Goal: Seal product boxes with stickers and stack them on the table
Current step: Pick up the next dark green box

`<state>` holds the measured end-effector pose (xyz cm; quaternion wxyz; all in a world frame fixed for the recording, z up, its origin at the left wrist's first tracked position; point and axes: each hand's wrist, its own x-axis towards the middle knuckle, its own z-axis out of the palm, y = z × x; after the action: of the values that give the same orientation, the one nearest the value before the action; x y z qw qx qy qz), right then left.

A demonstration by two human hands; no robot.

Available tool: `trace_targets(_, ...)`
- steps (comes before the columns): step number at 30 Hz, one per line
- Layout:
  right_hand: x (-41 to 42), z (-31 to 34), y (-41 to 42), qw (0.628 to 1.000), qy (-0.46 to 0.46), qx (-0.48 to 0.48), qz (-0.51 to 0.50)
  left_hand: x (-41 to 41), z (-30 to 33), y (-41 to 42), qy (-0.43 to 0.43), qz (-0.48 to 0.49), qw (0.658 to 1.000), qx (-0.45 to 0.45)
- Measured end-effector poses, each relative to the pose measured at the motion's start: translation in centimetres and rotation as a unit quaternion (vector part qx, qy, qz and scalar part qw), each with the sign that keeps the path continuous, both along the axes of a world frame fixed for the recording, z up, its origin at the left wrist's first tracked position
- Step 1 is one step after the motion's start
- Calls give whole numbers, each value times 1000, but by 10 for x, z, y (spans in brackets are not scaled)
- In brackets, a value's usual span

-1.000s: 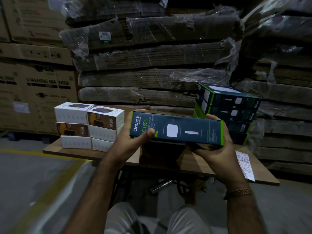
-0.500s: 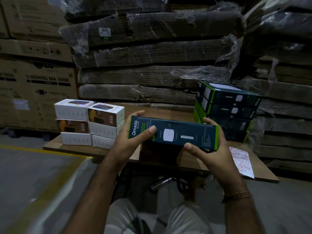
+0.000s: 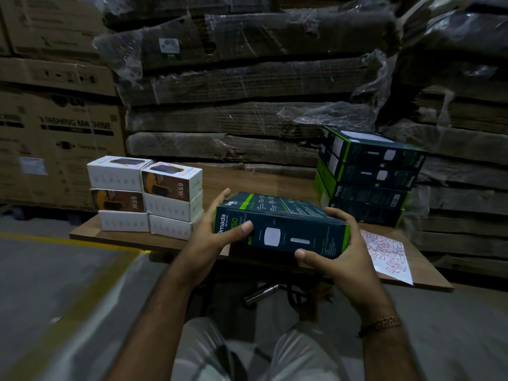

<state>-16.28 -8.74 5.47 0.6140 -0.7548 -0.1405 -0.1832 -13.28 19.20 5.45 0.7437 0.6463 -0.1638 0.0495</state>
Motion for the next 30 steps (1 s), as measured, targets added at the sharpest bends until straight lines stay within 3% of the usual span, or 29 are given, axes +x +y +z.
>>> trace_targets(30,1,-7,3,1000,2,-16,-26,7,-5,-2,25,14,1000,-8)
